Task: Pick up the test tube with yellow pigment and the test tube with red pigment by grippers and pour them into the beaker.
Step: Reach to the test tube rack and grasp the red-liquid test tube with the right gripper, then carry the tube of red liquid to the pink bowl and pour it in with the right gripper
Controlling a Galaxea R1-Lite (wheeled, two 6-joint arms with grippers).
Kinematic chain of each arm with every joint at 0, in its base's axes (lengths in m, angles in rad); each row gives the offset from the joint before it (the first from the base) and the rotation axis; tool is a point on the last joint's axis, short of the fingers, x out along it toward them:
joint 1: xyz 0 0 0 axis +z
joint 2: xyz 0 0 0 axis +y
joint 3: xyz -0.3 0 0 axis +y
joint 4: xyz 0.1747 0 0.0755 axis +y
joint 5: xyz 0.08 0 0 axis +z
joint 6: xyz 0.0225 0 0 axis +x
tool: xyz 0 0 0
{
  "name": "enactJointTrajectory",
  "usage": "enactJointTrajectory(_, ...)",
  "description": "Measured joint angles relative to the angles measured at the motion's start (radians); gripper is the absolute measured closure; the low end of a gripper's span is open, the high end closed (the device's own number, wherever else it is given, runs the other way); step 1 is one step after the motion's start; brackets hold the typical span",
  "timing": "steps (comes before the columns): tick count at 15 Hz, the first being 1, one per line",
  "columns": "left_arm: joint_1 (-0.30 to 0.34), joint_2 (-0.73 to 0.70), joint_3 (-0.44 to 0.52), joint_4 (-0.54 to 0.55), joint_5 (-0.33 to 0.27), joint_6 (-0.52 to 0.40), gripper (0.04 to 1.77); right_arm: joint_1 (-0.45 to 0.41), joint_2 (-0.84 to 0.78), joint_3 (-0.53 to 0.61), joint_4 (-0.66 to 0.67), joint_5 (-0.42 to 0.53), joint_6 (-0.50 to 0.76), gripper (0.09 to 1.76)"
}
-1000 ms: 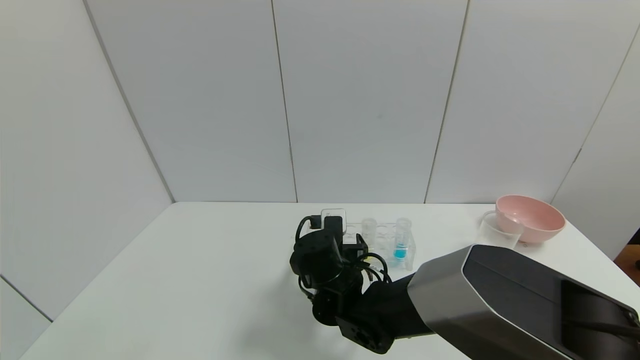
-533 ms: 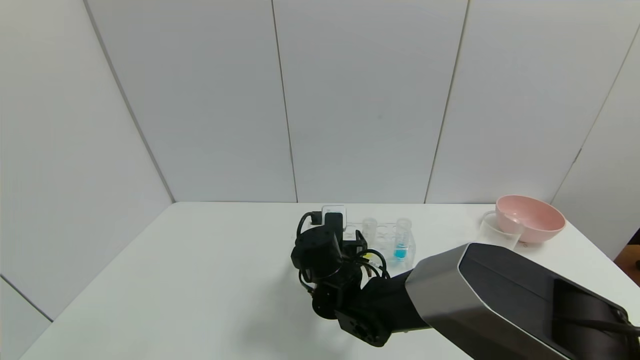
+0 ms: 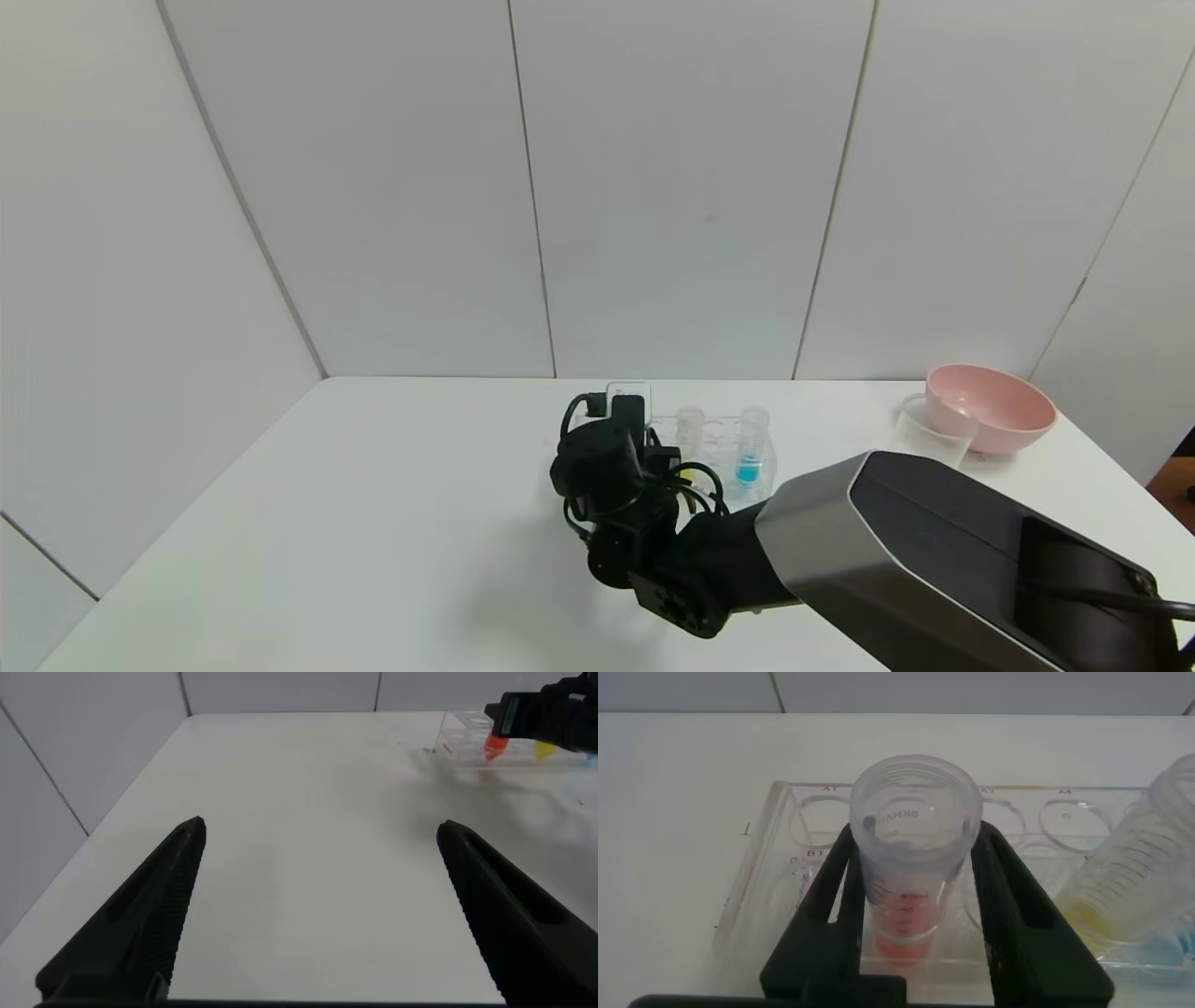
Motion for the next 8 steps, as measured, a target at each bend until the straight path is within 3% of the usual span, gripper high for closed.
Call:
enactJointTrajectory(1, 0.0, 0.0, 0.0, 0.0, 0.0, 0.0, 0.05, 0.0, 0.0, -0.001, -0.001, 0.001, 0.0, 1.31)
enactJointTrajectory(8, 0.0, 0.0, 0.0, 0.0, 0.0, 0.0, 0.05, 0.0, -0.006, -0.001, 0.005, -0.001, -0.003, 1.3)
